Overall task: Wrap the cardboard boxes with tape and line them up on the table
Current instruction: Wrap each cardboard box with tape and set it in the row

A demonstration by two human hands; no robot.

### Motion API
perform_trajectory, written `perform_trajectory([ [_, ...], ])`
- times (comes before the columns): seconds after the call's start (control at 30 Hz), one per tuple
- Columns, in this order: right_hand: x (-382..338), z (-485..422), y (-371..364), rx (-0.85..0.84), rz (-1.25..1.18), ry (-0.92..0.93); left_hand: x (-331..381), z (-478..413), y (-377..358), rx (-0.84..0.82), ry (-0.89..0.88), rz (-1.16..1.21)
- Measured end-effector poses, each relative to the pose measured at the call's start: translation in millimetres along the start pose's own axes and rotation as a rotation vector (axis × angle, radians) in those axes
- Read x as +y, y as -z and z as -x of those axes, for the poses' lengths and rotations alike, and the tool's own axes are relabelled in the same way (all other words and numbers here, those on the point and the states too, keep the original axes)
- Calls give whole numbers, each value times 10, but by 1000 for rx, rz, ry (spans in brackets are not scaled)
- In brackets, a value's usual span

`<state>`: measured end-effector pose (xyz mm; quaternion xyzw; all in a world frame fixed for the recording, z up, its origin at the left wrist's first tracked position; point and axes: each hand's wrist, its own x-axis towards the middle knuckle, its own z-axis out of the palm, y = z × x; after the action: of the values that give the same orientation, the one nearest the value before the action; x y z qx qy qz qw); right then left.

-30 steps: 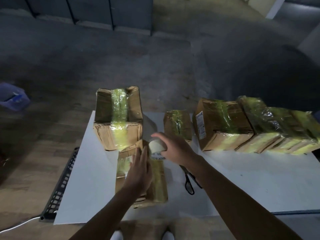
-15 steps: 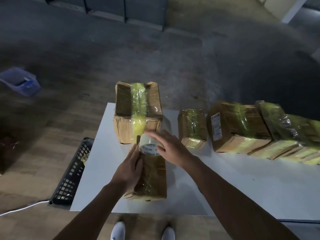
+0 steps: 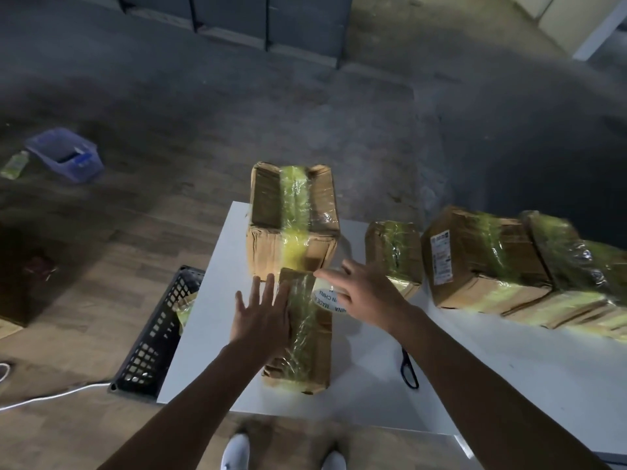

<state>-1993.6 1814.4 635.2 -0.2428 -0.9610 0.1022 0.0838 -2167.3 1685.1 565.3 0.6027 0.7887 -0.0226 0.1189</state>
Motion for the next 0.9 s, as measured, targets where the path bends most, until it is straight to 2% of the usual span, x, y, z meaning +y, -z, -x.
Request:
perform_trajectory([
  [0.2, 13, 56, -41, -8, -64, -63, 413, -10, -8, 104, -136, 161],
  [0.4, 7, 136, -129, 21, -352, -152, 343, -36, -96, 83, -131, 111],
  [0.6, 402, 337, 16, -49, -174, -85, 306, -19, -127, 60, -140, 58],
  [0.7, 550, 500, -47, -130, -107, -145, 323, -30, -94, 40, -139, 67],
  [0.9, 439, 512, -339, -199, -44, -221, 728, -106, 89, -155, 29, -3],
])
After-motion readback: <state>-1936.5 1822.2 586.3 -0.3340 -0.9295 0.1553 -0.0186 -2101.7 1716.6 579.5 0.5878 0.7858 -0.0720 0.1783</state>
